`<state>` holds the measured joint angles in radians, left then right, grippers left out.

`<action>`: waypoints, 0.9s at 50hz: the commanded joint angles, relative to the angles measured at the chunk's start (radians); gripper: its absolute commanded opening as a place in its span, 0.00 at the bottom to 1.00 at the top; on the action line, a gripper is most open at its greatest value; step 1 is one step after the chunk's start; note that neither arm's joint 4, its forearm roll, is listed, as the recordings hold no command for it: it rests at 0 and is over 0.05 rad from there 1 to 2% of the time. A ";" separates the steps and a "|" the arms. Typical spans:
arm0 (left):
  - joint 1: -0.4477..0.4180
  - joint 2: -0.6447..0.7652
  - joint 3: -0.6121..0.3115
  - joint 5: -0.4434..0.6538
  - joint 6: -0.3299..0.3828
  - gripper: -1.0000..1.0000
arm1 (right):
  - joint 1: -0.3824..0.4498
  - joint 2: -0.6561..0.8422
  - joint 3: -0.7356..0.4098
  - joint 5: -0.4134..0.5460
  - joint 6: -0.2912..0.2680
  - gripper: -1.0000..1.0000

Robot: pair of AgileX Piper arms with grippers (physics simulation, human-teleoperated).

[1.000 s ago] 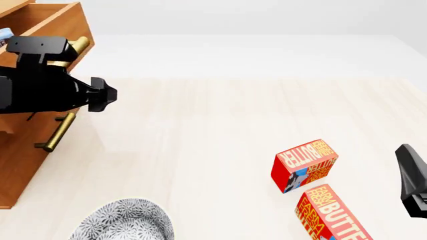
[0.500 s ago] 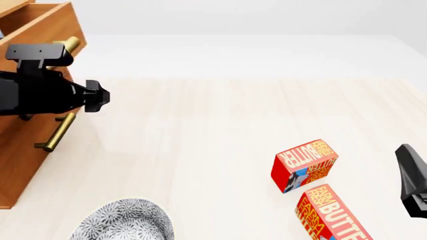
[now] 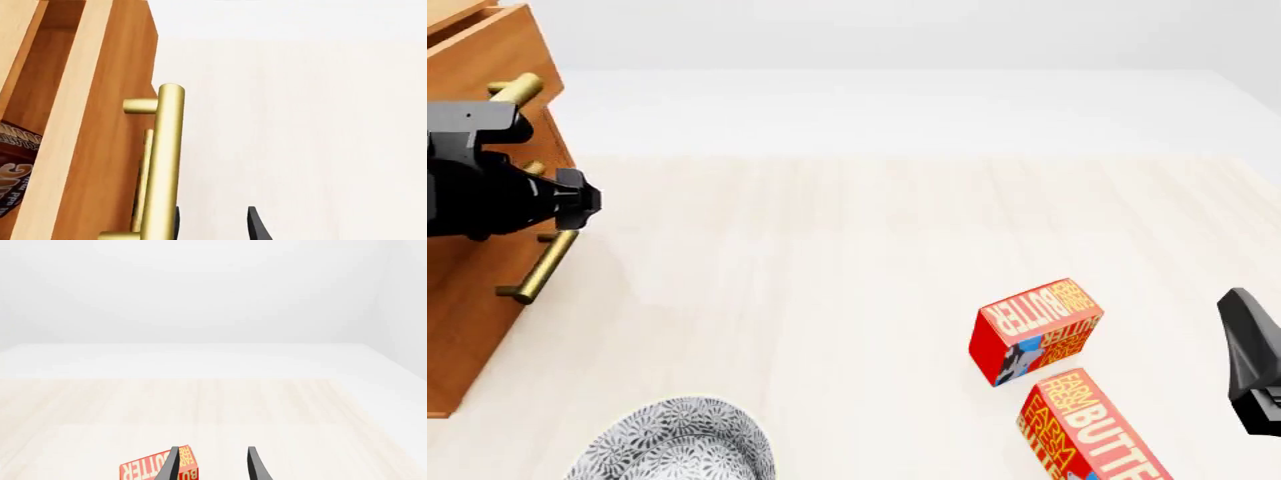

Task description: Put the chocolate pudding in the top drawer of the cabinet and close it.

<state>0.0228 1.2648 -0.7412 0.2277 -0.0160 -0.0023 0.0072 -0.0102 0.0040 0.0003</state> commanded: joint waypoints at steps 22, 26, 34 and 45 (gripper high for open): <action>0.189 0.051 -0.031 -0.041 0.025 1.00 | 0.001 0.001 0.003 -0.003 0.001 1.00; 0.193 0.103 -0.041 -0.066 0.006 1.00 | 0.000 0.001 0.003 -0.003 0.001 1.00; 0.269 0.162 -0.078 -0.076 -0.024 1.00 | 0.000 0.001 0.003 -0.003 0.001 1.00; 0.282 0.169 -0.076 -0.073 -0.076 1.00 | 0.000 0.001 0.003 -0.003 0.001 1.00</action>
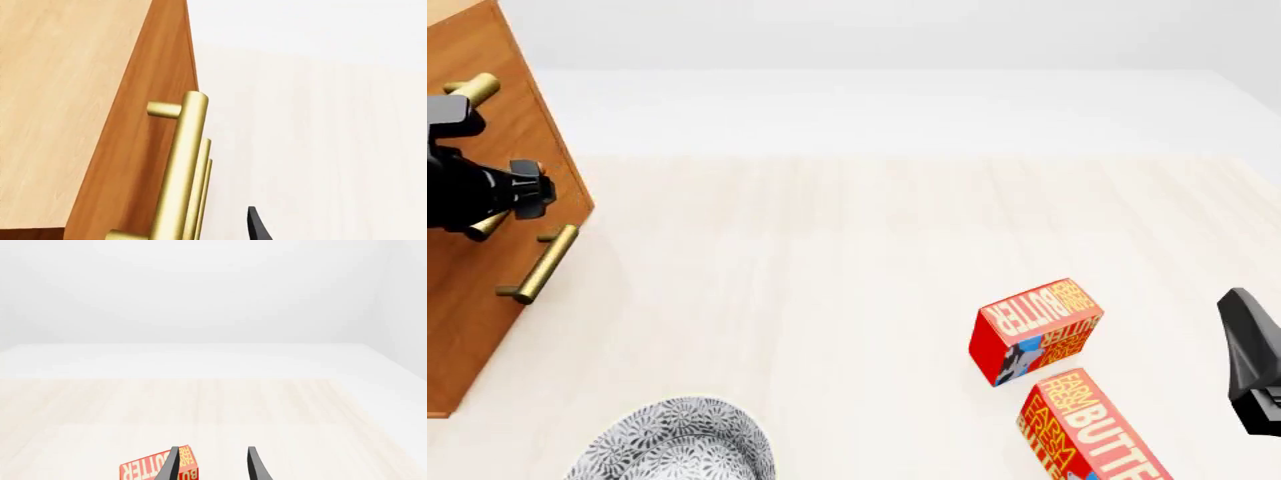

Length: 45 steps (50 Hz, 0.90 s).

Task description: Put the chocolate pudding in the top drawer of the cabinet and close it.

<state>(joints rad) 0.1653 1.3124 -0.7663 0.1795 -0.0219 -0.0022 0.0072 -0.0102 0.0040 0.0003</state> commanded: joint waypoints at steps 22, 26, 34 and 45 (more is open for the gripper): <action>0.002 -0.282 0.030 0.175 -0.095 1.00 | 0.000 0.001 0.003 -0.003 0.001 1.00; -0.020 -0.353 0.009 0.228 -0.088 1.00 | 0.000 0.001 0.003 -0.003 0.001 1.00; -0.059 -0.514 -0.126 0.413 -0.067 1.00 | 0.000 0.001 0.003 -0.003 0.001 1.00; -0.104 -0.608 -0.226 0.557 -0.059 1.00 | 0.000 0.001 0.003 -0.003 0.001 1.00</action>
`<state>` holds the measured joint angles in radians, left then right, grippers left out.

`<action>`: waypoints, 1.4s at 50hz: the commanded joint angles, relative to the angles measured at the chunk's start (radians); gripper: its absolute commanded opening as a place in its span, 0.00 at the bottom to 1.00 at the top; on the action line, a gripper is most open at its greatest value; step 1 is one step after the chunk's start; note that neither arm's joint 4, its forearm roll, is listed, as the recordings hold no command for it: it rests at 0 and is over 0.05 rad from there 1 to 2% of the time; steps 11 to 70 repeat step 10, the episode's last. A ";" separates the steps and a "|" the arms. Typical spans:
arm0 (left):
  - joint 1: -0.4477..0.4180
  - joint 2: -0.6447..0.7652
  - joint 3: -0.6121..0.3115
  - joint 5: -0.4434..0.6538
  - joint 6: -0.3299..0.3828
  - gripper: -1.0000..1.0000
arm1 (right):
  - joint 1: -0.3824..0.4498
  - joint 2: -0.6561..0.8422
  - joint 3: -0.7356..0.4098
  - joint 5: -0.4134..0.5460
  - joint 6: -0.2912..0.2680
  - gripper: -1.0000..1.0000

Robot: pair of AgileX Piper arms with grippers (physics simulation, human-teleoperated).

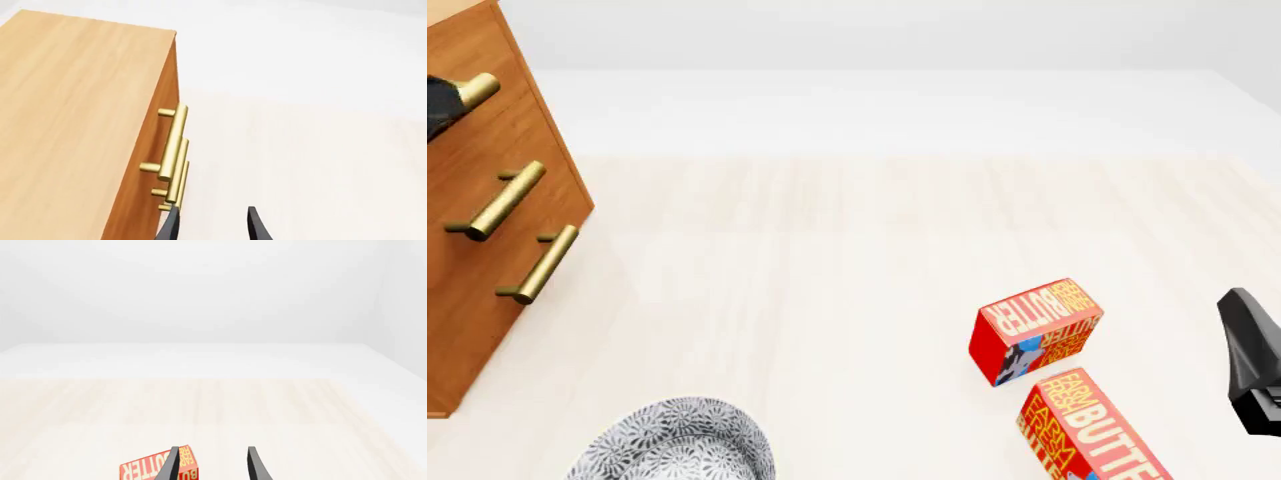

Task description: Put the chocolate pudding in the top drawer of the cabinet and close it.

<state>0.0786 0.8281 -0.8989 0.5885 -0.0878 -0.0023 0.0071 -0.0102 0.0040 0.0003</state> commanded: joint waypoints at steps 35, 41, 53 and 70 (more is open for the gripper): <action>-0.002 -0.177 -0.200 0.236 0.042 1.00 | 0.000 0.001 0.003 -0.003 0.001 1.00; -0.002 -0.177 -0.200 0.236 0.042 1.00 | 0.000 0.001 0.003 -0.003 0.001 1.00; -0.002 -0.177 -0.200 0.236 0.042 1.00 | 0.000 0.001 0.003 -0.003 0.001 1.00; -0.002 -0.177 -0.200 0.236 0.042 1.00 | 0.000 0.001 0.003 -0.003 0.001 1.00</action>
